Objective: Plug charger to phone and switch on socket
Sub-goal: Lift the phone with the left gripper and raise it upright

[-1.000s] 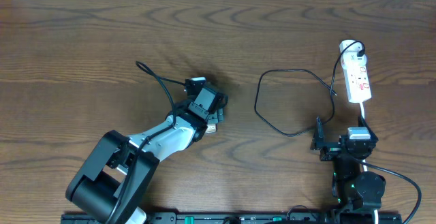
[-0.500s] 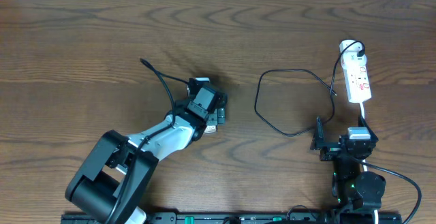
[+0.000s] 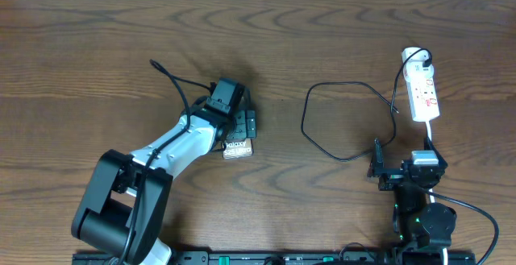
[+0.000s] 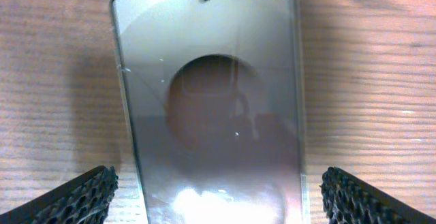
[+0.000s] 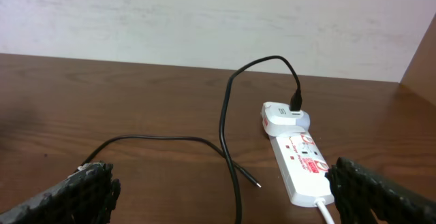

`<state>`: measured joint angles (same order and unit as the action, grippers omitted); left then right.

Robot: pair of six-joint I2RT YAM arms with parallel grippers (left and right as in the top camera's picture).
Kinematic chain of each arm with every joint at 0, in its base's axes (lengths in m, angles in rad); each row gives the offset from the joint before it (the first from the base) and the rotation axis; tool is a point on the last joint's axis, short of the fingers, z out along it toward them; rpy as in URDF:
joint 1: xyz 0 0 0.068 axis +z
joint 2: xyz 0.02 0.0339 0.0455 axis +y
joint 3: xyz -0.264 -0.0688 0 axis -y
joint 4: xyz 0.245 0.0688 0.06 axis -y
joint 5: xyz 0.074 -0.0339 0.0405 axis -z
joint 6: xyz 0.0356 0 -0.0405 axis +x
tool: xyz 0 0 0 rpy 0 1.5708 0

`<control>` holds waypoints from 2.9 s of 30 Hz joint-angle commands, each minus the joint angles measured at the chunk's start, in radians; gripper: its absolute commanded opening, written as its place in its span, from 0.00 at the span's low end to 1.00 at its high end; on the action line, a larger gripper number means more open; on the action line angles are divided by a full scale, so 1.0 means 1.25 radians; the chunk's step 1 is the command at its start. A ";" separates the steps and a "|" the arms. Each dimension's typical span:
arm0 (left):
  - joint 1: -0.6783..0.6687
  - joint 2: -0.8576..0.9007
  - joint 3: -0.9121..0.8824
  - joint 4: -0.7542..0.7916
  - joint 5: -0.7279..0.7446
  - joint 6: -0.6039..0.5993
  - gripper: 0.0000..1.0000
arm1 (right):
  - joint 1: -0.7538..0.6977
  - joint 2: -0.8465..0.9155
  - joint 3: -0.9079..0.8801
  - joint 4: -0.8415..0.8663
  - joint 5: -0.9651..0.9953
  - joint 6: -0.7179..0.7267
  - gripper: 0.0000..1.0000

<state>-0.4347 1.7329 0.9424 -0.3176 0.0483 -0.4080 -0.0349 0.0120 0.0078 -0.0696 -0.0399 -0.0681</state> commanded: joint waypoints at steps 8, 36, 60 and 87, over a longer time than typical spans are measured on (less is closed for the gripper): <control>0.001 0.031 0.215 -0.210 -0.019 0.034 0.98 | 0.005 -0.003 -0.002 -0.002 0.003 0.007 0.99; -0.004 0.062 0.315 -0.429 -0.087 -0.097 0.98 | 0.005 -0.003 -0.002 -0.002 0.003 0.007 0.99; 0.025 0.041 0.177 -0.229 -0.003 -0.052 0.98 | 0.005 -0.003 -0.002 -0.002 0.003 0.007 0.99; -0.019 0.162 0.177 -0.199 0.021 -0.070 0.98 | 0.005 -0.003 -0.002 -0.002 0.003 0.007 0.99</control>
<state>-0.4503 1.9007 1.1610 -0.5652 0.0570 -0.4904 -0.0349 0.0120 0.0078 -0.0696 -0.0399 -0.0681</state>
